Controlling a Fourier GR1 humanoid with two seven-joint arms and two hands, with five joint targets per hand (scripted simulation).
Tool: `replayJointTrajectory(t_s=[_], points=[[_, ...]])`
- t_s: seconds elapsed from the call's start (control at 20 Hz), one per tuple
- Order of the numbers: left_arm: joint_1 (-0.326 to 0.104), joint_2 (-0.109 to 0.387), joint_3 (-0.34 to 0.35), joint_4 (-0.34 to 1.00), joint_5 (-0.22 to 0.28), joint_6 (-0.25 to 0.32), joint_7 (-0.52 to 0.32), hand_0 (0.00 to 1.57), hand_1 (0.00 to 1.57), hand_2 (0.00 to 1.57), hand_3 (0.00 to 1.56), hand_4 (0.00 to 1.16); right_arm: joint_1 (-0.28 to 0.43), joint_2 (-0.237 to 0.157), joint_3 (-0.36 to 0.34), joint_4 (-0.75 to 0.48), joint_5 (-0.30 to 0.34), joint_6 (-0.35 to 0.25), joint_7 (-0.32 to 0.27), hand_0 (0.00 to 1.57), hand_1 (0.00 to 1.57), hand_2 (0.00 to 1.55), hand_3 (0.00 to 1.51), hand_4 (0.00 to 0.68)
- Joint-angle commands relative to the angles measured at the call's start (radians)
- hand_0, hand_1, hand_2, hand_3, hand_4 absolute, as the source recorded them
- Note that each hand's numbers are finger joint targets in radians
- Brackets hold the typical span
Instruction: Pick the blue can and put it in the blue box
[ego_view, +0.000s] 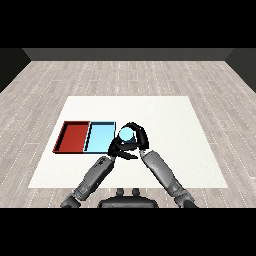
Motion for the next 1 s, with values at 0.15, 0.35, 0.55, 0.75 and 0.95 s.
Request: replayJointTrajectory(t_s=[0.15,0.35,0.55,0.75,0.95], points=[[-0.076,0.000,-0.003,0.060,0.018,0.020,0.033,0.00,0.00,0.00,0.00,0.19,0.004,0.000,0.001,-0.009,-0.065,0.009,-0.027,1.46,1.46,1.45,1.38,0.597],[-0.071,0.000,-0.073,0.112,0.053,0.097,-0.029,0.00,0.00,0.00,0.00,0.51,-0.003,0.000,0.109,0.015,-0.141,-0.097,-0.070,1.47,1.47,1.47,1.40,0.595],[-0.074,0.000,-0.109,0.146,0.166,0.193,-0.096,0.43,0.43,0.62,0.50,0.57,0.003,0.000,-0.009,0.047,-0.186,0.024,-0.137,1.47,1.47,1.46,1.39,0.607],[-0.113,0.000,-0.115,0.157,0.311,0.159,-0.147,1.57,1.57,1.57,1.47,0.75,0.009,0.000,0.020,0.023,-0.222,0.001,-0.153,1.46,1.46,1.44,1.40,0.626],[-0.112,0.000,-0.136,0.156,0.321,0.161,-0.185,1.57,1.57,1.57,1.50,0.91,0.003,0.000,0.040,-0.021,-0.201,-0.043,-0.087,1.44,1.44,1.44,1.39,0.617]])
